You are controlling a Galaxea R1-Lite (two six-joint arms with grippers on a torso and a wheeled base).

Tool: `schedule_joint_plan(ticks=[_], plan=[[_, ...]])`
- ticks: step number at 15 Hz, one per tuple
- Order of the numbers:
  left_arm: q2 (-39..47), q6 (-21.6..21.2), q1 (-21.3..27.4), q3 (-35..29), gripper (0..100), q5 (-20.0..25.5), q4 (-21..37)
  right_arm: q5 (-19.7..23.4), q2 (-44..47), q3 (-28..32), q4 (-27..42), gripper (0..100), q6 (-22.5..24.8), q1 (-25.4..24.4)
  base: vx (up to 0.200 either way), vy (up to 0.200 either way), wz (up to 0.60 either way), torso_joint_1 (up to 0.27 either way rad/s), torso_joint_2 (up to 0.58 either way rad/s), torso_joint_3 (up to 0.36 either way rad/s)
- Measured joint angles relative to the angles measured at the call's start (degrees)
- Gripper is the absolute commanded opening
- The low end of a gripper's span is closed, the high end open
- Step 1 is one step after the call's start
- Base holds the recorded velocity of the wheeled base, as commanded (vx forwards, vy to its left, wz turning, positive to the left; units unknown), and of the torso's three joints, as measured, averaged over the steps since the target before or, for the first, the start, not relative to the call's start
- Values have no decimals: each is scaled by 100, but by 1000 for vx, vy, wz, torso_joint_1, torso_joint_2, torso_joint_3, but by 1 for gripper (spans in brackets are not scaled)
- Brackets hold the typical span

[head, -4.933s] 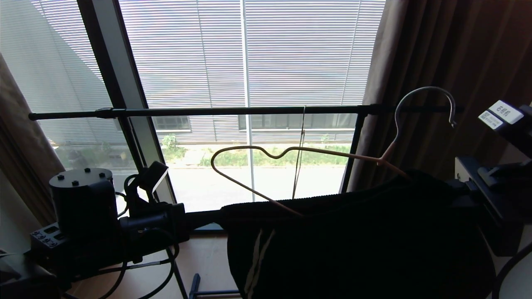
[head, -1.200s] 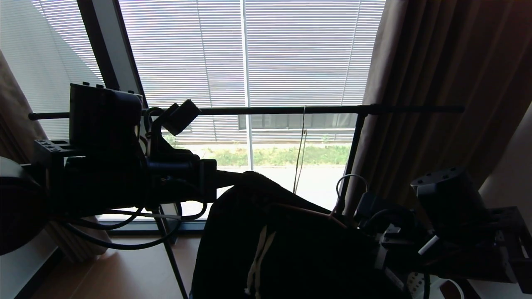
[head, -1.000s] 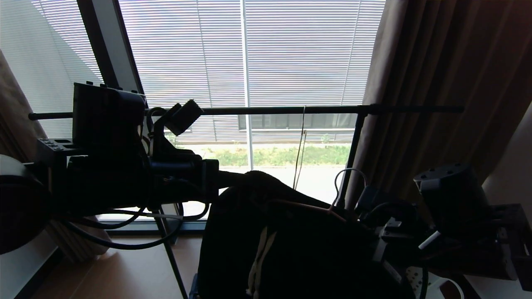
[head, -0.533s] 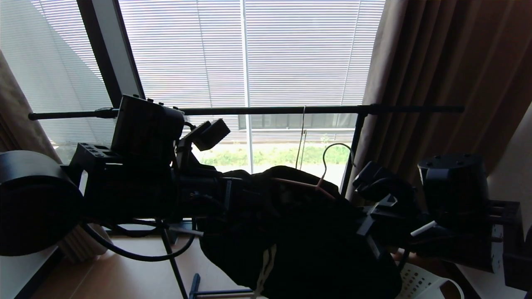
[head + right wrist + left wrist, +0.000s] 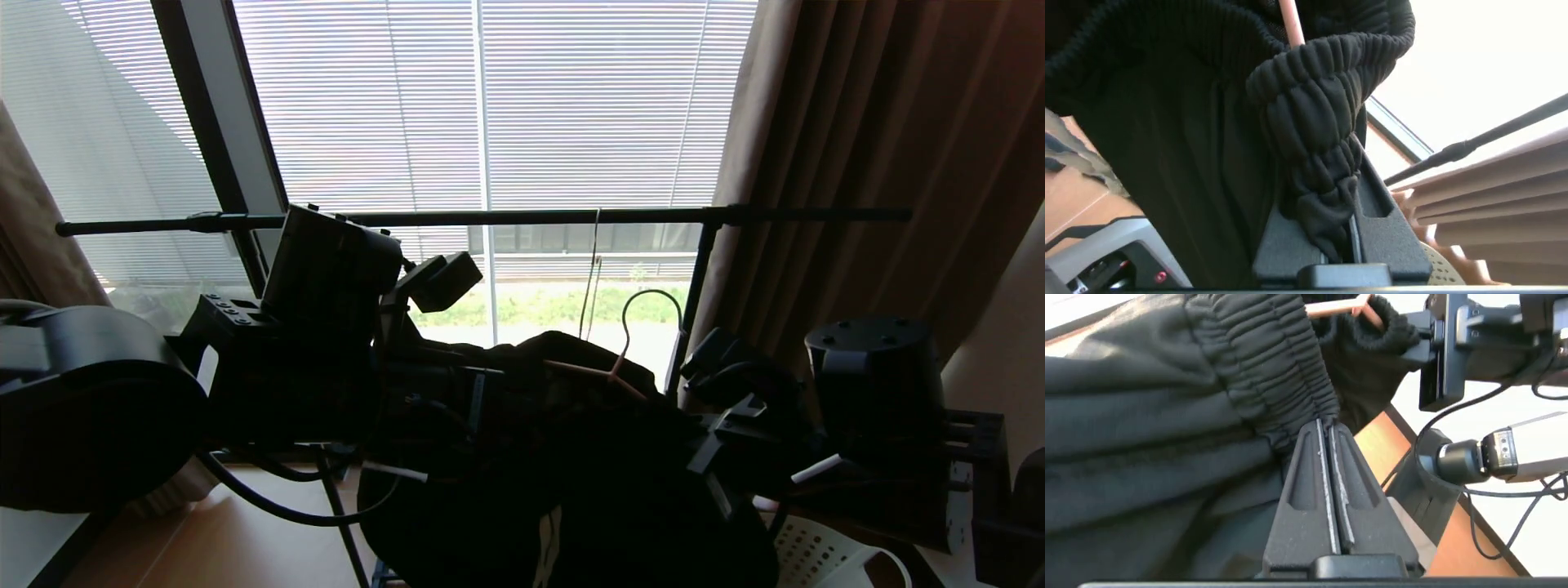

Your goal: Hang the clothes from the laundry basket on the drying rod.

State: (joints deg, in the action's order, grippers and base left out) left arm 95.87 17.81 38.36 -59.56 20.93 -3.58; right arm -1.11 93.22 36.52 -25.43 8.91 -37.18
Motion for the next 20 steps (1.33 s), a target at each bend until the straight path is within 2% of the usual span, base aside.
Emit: schedule_joint_plan(ticks=[1,4,8,11,18,19,20], plan=[[18,0,-11,-16,0,-104,-7,2,-6,-30,-90,0,0,-5,0,0,0,0,0,0],[29,-156,-44,78,0,-279,-24,32,-2,-243,-1005,0,0,-5,0,0,0,0,0,0],[38,-550,-57,210,0,-279,-143,49,-9,-375,-1130,0,-111,-16,0,0,0,0,0,0],[68,-569,-46,249,0,-279,-433,49,-4,-406,-1563,0,-467,-99,0,0,0,0,0,0],[82,-578,-20,334,0,-273,-449,187,49,-692,-2383,0,-544,-306,0,0,0,0,0,0],[82,-580,-16,334,100,-271,-446,197,49,-729,-2432,0,-547,-322,0,0,0,0,0,0],[83,-580,-13,334,100,-268,-446,206,49,-751,-2432,0,-550,-328,0,0,0,0,0,0]])
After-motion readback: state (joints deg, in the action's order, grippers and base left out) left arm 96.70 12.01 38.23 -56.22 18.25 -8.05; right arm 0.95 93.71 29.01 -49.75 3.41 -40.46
